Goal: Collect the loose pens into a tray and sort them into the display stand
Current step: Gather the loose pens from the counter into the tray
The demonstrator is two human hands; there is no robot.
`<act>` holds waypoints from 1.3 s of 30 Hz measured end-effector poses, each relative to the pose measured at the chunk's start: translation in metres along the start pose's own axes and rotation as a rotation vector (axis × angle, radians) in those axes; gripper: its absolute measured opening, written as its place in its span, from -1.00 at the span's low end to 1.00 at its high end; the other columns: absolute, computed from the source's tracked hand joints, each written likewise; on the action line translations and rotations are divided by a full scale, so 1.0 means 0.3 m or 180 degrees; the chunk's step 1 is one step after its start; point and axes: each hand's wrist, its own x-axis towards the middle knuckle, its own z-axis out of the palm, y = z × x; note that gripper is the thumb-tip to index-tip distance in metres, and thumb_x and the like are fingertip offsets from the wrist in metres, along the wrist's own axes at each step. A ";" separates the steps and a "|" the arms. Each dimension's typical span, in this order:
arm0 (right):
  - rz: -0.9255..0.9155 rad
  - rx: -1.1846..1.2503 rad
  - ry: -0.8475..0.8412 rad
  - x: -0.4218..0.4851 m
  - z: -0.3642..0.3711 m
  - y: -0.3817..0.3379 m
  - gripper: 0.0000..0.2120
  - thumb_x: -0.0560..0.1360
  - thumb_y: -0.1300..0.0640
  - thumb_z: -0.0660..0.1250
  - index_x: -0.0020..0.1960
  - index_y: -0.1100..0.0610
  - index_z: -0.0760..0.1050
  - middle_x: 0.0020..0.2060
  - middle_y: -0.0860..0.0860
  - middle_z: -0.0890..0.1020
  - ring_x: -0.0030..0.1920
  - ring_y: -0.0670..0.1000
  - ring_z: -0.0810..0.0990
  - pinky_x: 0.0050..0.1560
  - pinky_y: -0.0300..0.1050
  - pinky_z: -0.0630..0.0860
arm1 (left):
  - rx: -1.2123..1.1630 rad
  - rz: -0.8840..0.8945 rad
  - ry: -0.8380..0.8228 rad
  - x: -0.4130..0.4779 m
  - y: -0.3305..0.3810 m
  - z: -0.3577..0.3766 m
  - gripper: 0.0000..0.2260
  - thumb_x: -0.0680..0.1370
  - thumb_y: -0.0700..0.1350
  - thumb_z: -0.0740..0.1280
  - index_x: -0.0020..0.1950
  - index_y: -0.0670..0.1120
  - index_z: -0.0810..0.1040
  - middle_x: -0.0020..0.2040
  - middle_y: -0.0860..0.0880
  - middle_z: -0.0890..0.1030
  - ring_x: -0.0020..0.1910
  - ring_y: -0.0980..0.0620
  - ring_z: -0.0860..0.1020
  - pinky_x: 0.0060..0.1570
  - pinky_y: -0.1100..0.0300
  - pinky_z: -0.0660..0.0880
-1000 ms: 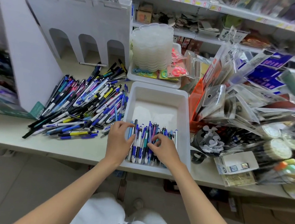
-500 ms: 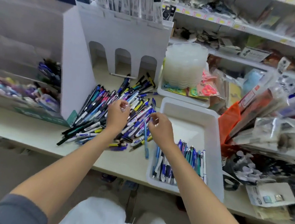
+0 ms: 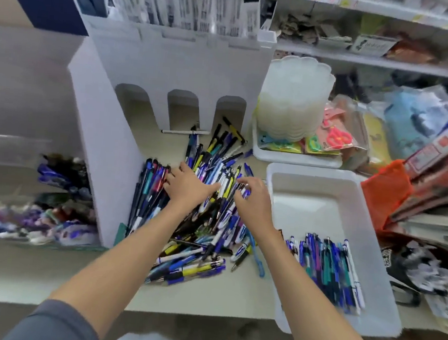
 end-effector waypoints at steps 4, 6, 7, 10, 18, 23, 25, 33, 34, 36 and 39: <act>0.0089 0.0099 0.0086 0.013 0.027 0.014 -0.75 0.53 0.24 0.29 0.19 0.11 0.55 0.14 -0.04 0.52 0.19 -0.02 0.49 0.25 0.02 0.47 | -0.0271 0.0105 -0.0077 0.013 -0.014 -0.004 0.04 0.33 0.35 0.48 0.56 -0.20 0.12 0.50 -0.25 0.27 0.46 -0.24 0.30 0.37 -0.09 0.38; 0.0113 0.0121 0.0093 0.017 0.036 0.014 -0.76 0.53 0.25 0.29 0.17 0.09 0.55 0.12 -0.08 0.50 0.18 -0.03 0.50 0.22 0.01 0.49 | -0.0464 0.0247 -0.0043 0.010 -0.034 -0.005 -0.03 0.35 0.28 0.52 0.54 -0.20 0.18 0.45 -0.21 0.37 0.40 -0.20 0.39 0.29 -0.04 0.45; 0.0116 0.0127 0.0102 0.019 0.040 0.013 -0.76 0.52 0.25 0.29 0.16 0.09 0.56 0.11 -0.09 0.50 0.17 -0.04 0.50 0.21 0.00 0.49 | -0.0542 0.0289 -0.0028 0.006 -0.044 -0.010 -0.07 0.36 0.25 0.53 0.52 -0.19 0.22 0.41 -0.18 0.43 0.35 -0.17 0.45 0.21 -0.01 0.50; 0.0132 0.0179 0.0123 0.015 0.048 0.015 -0.77 0.52 0.27 0.29 0.13 0.09 0.56 0.08 -0.10 0.50 0.12 -0.04 0.52 0.14 -0.04 0.52 | -0.0904 0.0374 -0.0152 -0.004 -0.070 -0.028 -0.26 0.40 0.15 0.54 0.42 -0.17 0.35 0.23 -0.11 0.56 0.12 -0.09 0.56 -0.06 0.13 0.49; 0.0166 0.0234 0.0125 0.011 0.045 0.017 -0.77 0.52 0.28 0.27 0.11 0.08 0.57 0.07 -0.10 0.50 0.13 -0.05 0.50 0.20 0.03 0.50 | -0.1808 0.0532 -0.0276 -0.031 -0.129 -0.082 -0.60 0.50 -0.11 0.49 0.25 -0.10 0.41 0.07 0.09 0.53 0.00 0.06 0.56 -0.10 0.23 0.49; 0.0193 0.0301 0.0120 0.003 0.034 0.011 -0.77 0.52 0.27 0.26 0.12 0.10 0.57 0.06 -0.11 0.50 0.13 -0.05 0.52 0.22 0.05 0.50 | -0.2163 0.0742 -0.0167 -0.030 -0.153 -0.124 -0.71 0.52 -0.11 0.46 0.19 -0.09 0.49 -0.07 -0.12 0.66 -0.07 -0.12 0.65 -0.18 0.16 0.57; 0.0182 0.0279 0.0110 -0.001 0.028 0.002 -0.77 0.53 0.27 0.26 0.13 0.10 0.57 0.04 -0.12 0.49 0.12 -0.04 0.52 0.21 0.05 0.51 | -0.2329 0.0852 -0.0228 -0.031 -0.146 -0.141 -0.75 0.54 -0.11 0.44 0.18 -0.03 0.50 -0.07 -0.14 0.68 -0.06 -0.12 0.66 -0.16 0.19 0.55; 0.0106 0.0252 0.0136 -0.010 -0.002 -0.054 -0.75 0.55 0.28 0.26 0.18 0.11 0.56 0.03 -0.08 0.53 0.06 -0.06 0.52 0.13 -0.06 0.52 | -0.3138 0.0996 -0.0315 -0.033 -0.072 -0.232 -0.79 0.60 -0.18 0.37 0.20 -0.06 0.45 -0.07 -0.18 0.67 -0.16 -0.04 0.67 -0.07 -0.01 0.64; 0.0090 0.0262 0.0151 -0.008 -0.010 -0.060 -0.74 0.54 0.28 0.26 0.18 0.10 0.56 0.03 -0.08 0.53 0.06 -0.06 0.52 0.13 -0.07 0.52 | -0.3276 0.0974 -0.0286 -0.033 -0.057 -0.248 -0.77 0.60 -0.19 0.37 0.24 -0.11 0.45 -0.08 -0.18 0.66 -0.19 -0.01 0.67 -0.13 0.05 0.64; 0.0044 0.0275 0.0190 -0.007 -0.026 -0.067 -0.75 0.54 0.28 0.26 0.16 0.08 0.56 0.02 -0.09 0.54 0.06 -0.06 0.52 0.11 -0.07 0.51 | -0.3468 0.0950 -0.0210 -0.035 -0.026 -0.276 -0.71 0.59 -0.19 0.37 0.29 -0.17 0.43 -0.12 -0.14 0.66 -0.22 0.02 0.66 -0.20 0.13 0.62; 0.0003 0.0412 0.0295 -0.007 -0.058 -0.075 -0.78 0.54 0.26 0.27 0.12 0.08 0.58 -0.03 -0.08 0.56 -0.03 -0.08 0.53 0.04 -0.08 0.53 | -0.3694 0.0993 -0.0313 -0.063 0.027 -0.294 -0.69 0.58 -0.20 0.40 0.29 -0.21 0.44 -0.16 -0.14 0.64 -0.28 0.04 0.65 -0.26 0.17 0.59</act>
